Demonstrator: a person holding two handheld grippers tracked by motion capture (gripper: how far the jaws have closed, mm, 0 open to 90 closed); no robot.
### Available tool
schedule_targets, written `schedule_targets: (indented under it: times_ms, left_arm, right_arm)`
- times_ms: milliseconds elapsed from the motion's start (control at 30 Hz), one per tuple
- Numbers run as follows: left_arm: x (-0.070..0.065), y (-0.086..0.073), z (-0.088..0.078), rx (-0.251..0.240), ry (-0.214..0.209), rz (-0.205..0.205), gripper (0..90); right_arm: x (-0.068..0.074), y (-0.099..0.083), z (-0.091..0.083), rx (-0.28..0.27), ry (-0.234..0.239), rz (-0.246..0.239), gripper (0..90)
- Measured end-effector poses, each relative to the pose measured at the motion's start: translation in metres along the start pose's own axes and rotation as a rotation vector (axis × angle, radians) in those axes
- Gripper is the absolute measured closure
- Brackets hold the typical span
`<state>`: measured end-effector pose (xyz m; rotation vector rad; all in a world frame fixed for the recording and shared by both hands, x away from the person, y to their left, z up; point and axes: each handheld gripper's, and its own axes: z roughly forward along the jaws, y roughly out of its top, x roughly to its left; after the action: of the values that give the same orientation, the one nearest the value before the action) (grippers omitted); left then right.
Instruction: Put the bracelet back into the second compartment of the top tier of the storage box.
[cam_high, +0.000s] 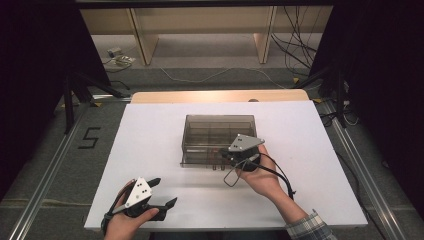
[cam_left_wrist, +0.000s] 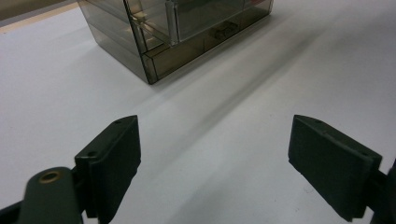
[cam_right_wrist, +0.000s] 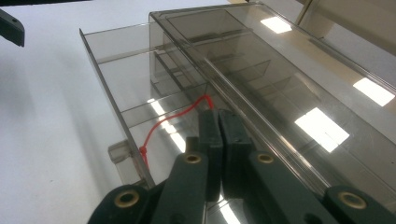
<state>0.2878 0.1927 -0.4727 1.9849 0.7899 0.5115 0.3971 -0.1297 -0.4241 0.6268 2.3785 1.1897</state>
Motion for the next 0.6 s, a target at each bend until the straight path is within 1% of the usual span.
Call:
schedule_targets:
  times_ms: [67,267,600]
  left_arm:
    - [-0.0001,0.0000,-0.0001,0.001,0.000,0.001,17.0]
    - [-0.0003,0.0001,-0.0001,0.001,0.000,0.002,17.0]
    - [-0.0004,0.0000,-0.0001,-0.001,0.002,0.000,17.0]
  right_arm:
    - [0.0002,-0.0001,0.0000,0.004,0.000,0.001,87.0]
    - [-0.0010,0.0006,-0.0022,-0.010,0.000,0.014,83.5]
    - [-0.0066,0.0005,-0.0093,-0.017,0.005,0.055,76.5]
